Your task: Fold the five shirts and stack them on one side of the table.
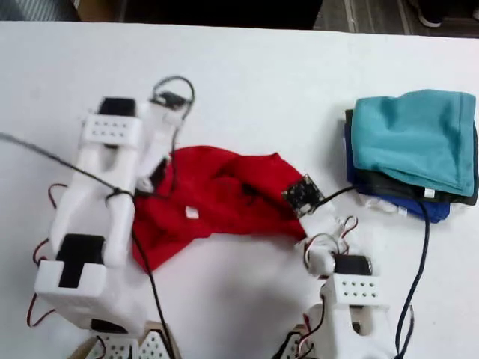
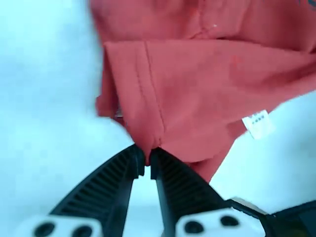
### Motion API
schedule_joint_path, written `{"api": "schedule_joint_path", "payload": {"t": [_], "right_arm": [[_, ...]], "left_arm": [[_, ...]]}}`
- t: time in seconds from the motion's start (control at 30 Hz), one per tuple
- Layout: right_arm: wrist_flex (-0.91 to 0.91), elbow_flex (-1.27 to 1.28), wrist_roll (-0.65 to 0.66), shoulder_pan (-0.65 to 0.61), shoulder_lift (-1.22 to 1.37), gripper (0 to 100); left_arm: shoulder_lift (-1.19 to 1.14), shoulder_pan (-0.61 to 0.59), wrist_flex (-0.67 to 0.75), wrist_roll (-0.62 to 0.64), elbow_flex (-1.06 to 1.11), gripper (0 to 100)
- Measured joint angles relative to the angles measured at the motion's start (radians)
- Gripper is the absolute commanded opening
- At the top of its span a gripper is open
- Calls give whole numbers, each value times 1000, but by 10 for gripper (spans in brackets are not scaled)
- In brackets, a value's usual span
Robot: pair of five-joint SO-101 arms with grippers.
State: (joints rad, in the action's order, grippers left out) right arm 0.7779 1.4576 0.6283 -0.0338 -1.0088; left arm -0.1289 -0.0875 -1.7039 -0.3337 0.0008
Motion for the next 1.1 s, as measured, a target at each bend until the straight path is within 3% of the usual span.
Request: {"api": "schedule_joint_path", "payload": {"t": [0.1,0.33,0.5,0.8,0.93,1.1], "right_arm": [[140,-133,-69,-2,0,324],[239,-330,-110,-74,0,174],[204,-331,-170,-130,43,246],[146,-331,-166,-384,354,236],[55,-393,-196,-371,525,237],[140,-672,-210,-354,807,237]], "left_arm": [[0,-80,-48,-14,-107,25],[0,-321,-60,-120,-135,25],[0,-442,-60,-195,-103,25],[0,-496,49,-213,18,25],[0,-517,60,-213,15,25],[0,-546,60,-213,-21,25]]}}
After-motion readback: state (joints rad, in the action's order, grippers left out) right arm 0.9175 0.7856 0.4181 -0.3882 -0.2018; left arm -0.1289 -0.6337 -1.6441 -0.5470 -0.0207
